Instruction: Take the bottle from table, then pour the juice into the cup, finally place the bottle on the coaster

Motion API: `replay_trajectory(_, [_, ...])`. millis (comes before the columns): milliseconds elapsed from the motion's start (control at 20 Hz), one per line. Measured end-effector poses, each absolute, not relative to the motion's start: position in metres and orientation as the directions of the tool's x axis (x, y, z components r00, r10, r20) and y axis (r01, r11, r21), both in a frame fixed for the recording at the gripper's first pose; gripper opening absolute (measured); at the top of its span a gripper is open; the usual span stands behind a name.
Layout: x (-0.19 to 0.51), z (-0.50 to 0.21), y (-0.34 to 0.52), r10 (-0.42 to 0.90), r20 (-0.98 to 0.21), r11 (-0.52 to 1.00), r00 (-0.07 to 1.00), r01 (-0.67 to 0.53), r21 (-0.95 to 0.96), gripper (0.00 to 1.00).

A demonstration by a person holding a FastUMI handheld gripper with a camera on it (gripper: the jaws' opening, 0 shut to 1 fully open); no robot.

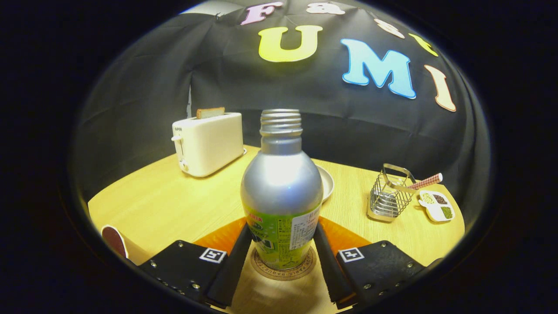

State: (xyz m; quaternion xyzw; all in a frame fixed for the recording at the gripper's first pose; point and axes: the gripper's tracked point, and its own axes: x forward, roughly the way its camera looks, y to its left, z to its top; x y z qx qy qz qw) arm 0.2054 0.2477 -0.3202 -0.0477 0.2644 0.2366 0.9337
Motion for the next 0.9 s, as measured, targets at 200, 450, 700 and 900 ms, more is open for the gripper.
replay_trajectory(200, [0.203, -0.321, 0.246, 0.401, -0.529, 0.894, 0.748, -0.445, 0.049, 0.81])
replay_trajectory(450, [0.206, -0.318, 0.232, 0.355, -0.541, 0.919, 0.762, -0.390, 0.053, 0.99])
replay_trajectory(700, [0.193, -0.289, 0.217, 0.327, -0.528, 0.929, 0.784, -0.368, 0.029, 0.98])
replay_trajectory(900, [0.172, -0.252, 0.210, 0.347, -0.492, 0.920, 0.798, -0.393, 0.012, 0.98])
